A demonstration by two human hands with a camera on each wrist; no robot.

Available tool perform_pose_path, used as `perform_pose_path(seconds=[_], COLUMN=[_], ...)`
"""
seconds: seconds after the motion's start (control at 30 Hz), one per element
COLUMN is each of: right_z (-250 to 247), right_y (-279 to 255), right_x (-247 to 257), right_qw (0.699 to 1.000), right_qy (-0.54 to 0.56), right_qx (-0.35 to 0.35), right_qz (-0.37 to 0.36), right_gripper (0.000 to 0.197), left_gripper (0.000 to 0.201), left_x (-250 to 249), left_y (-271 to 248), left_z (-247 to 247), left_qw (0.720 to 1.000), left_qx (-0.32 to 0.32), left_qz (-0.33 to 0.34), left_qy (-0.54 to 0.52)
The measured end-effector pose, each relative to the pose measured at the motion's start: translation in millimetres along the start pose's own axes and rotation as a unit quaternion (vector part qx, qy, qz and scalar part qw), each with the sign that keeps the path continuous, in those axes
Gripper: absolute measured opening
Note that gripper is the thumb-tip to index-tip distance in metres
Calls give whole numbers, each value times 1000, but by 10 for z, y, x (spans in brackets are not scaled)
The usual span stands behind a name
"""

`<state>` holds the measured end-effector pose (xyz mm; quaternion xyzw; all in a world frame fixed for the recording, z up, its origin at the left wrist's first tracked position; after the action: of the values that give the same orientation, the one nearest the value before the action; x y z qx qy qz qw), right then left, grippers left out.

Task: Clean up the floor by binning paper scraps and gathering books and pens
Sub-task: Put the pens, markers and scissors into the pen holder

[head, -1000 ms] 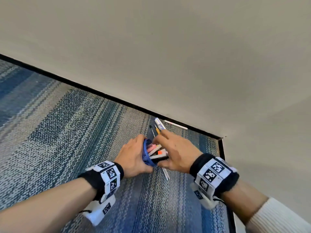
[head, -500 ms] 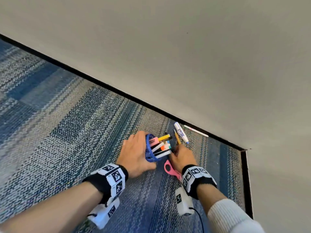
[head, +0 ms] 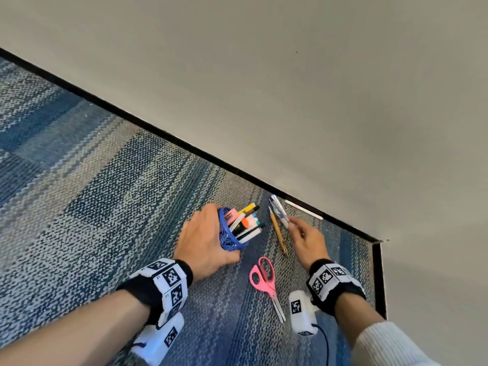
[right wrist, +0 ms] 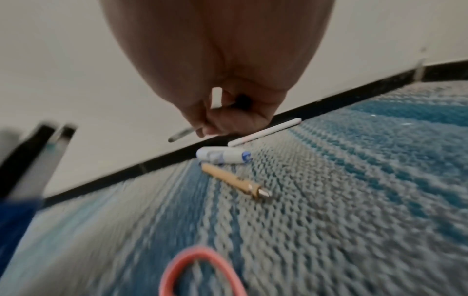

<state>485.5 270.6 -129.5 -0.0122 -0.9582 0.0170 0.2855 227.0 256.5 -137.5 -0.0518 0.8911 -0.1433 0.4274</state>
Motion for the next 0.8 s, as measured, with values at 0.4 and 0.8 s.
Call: perform_pose_path(seconds=[0.4, 0.8], right_z=[-367, 500], right_y=[-18, -63], right_x=[-120, -88], right_qw=[893, 967], right_qy=[434, -231], right_qx=[19, 104], right_qz=[116, -27], right_gripper=[36, 30], left_gripper=[76, 82], left_x=[-56, -64], left_y=[69, 82], left_z=[-9, 38], left_qw=[999, 998], left_qx=[-28, -14], left_qz=[-33, -23], left_qy=[23, 52])
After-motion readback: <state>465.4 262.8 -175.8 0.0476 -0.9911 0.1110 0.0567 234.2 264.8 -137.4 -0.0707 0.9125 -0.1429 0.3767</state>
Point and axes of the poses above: each hand's wrist, its own y-axis towards the middle knuckle, its own z-axis out of the palm, x = y × z, the point moved 6 cm from there along y, towards the middle knuckle, and after that the axes turned 14 degrees about -z, right-handed, at the moved point
